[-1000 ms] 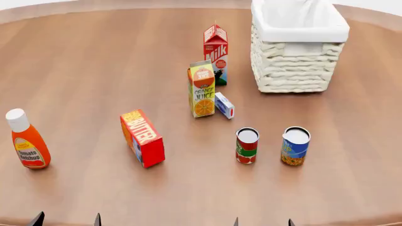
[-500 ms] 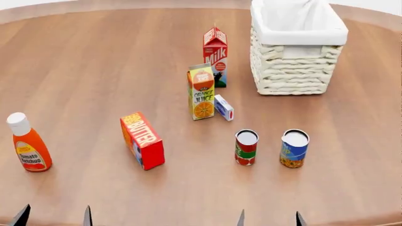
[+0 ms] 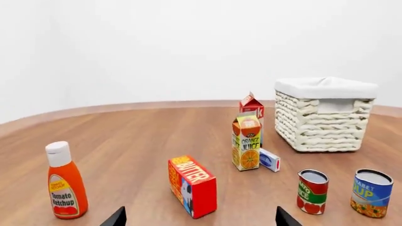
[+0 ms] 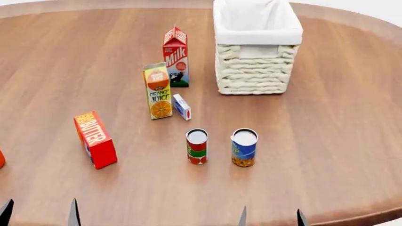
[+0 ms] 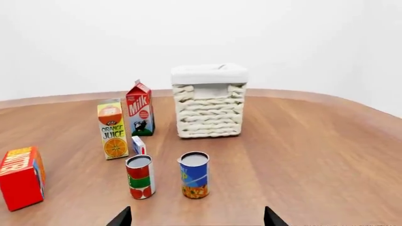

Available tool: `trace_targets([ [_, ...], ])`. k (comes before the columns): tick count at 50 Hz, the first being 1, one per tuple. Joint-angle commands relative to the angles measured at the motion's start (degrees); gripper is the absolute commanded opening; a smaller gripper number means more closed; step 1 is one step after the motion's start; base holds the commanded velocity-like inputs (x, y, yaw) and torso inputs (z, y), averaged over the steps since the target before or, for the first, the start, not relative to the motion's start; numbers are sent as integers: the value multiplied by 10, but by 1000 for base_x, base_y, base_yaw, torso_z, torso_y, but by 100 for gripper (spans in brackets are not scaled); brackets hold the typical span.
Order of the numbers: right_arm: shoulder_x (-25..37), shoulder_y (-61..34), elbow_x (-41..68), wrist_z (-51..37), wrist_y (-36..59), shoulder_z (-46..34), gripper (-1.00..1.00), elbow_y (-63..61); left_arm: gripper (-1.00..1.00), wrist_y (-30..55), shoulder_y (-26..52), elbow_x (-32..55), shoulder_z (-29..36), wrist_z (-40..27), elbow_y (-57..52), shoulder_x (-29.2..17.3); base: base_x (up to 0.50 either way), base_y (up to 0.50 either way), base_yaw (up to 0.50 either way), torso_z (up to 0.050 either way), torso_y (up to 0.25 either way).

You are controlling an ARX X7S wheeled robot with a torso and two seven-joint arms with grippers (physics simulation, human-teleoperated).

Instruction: Pick up the alphabet soup, and put it in the basket.

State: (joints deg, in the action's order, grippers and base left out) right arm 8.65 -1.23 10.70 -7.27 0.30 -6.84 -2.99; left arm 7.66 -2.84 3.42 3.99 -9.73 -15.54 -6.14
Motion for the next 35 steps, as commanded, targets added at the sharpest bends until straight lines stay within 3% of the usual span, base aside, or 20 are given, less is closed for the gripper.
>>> trace_targets([
  [1, -8, -7, 7, 12, -15, 7, 100, 10, 100, -3, 7, 5, -9, 6, 8, 2, 277, 0, 0, 0, 0],
  [20, -3, -16, 9, -3, -3, -2, 100, 13, 100, 6, 14, 9, 4, -11, 5, -10, 492, 0, 0, 0, 0],
  [30, 5, -20, -8, -12, 12, -17, 100, 11, 100, 8, 14, 13, 10, -17, 1, -14, 5, 4, 0, 0, 0],
  [35, 8, -19, -11, -18, 12, -18, 100, 8, 100, 8, 16, 14, 13, -20, 2, -17, 277, 336, 0, 0, 0],
])
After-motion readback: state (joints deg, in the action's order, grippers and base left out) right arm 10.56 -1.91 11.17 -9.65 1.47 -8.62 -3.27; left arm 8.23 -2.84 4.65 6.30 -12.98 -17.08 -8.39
